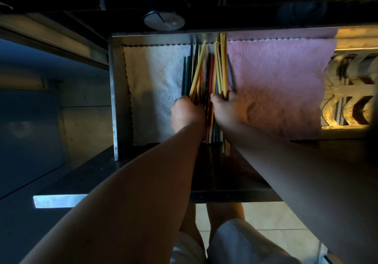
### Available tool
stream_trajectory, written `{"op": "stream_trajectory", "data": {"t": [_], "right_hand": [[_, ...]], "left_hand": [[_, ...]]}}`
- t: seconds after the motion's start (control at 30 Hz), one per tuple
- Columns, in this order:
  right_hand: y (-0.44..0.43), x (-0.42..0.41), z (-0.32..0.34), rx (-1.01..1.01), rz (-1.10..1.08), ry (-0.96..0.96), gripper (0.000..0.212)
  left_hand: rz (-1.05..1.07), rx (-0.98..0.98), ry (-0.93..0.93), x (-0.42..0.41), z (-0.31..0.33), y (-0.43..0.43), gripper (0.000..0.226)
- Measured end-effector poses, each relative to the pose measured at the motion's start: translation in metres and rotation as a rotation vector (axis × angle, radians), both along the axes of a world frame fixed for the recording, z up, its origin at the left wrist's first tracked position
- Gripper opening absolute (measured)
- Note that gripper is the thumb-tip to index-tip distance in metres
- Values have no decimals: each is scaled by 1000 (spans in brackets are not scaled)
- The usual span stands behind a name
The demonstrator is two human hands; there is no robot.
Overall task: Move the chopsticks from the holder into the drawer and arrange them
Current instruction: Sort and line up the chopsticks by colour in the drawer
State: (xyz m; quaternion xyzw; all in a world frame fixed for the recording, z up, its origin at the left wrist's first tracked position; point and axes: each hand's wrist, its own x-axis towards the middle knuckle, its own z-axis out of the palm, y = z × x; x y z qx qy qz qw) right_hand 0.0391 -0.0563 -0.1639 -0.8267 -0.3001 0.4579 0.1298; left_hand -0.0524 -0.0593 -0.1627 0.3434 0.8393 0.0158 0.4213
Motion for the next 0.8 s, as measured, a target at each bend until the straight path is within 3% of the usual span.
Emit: {"op": "stream_trajectory", "data": {"t": [0.17,0.3,0.53,0.63,0.8], "right_hand": [[-2,1,9,8,-18,47,27],[-1,0,11,11,-7,33,23],[-4,-2,10,16,11,19,12],[-5,-4,8,-3,5,-9,18],[-3,0,4,11,41,-54,36]], "left_hand": [[-42,-22,18,4,2,5,20],[-26,-24,17,7,3,5,31],[17,-11,-23,-11,1,0,31],[4,-28,-40,-7,1,-2,37],[-2,-46,-50,9,-1,0,29]]}}
